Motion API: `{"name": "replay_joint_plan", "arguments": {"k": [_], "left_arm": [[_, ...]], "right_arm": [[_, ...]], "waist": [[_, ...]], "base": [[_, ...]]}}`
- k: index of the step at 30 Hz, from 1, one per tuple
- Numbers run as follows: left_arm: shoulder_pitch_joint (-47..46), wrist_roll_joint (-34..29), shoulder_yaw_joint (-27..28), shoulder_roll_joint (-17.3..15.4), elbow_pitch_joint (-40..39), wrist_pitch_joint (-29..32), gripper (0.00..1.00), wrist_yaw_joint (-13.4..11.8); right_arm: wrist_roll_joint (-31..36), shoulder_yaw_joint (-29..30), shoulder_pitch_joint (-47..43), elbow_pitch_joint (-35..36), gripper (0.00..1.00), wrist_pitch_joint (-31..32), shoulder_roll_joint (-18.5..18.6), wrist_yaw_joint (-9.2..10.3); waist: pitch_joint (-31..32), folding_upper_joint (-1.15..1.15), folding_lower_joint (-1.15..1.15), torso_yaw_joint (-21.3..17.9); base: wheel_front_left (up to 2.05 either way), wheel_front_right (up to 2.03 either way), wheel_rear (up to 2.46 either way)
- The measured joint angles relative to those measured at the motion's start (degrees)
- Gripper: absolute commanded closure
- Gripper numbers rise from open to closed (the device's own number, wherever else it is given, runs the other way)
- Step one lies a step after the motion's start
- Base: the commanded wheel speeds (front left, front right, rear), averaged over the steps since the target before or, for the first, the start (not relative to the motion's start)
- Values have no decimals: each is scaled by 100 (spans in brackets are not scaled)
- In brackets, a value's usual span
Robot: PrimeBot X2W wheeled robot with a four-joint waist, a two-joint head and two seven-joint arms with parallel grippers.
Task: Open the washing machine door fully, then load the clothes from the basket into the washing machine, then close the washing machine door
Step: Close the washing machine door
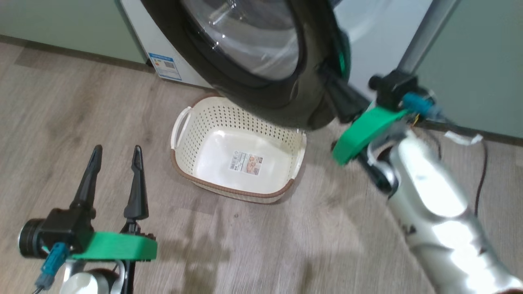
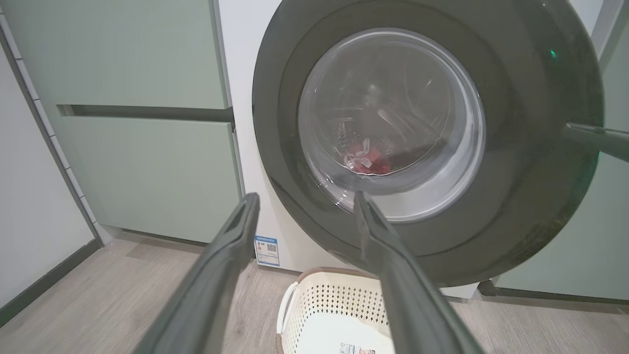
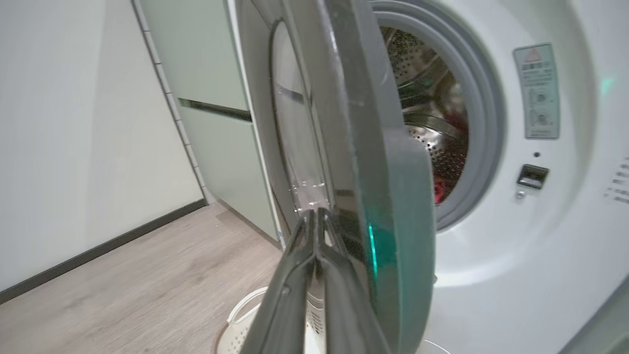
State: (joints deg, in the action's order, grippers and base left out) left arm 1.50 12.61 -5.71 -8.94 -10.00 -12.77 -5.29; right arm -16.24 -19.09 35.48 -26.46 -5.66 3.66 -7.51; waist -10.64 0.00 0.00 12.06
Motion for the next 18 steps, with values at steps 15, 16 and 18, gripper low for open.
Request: {"name": "replay_joint_plan", "arguments": {"k": [15,16,18], "left_arm": [[-429,1,-188,27,181,-87,0,66],[-435,1,-192,30,191,-91,0,68],[-441,1,-197,30,211,-92,0,99]], "right_arm": [[-101,369,1747,-1940,100,-625,18,0],[-126,365,1822,-2025,100,-661,19,0],[-213,327,1926,-2148,100,-725,20,0]], "waist": [[-424,0,1,-169],[-432,0,0,-174],[-437,0,1,-183]], "base": [[0,0,0],[0,0,0],[0,0,0]]}}
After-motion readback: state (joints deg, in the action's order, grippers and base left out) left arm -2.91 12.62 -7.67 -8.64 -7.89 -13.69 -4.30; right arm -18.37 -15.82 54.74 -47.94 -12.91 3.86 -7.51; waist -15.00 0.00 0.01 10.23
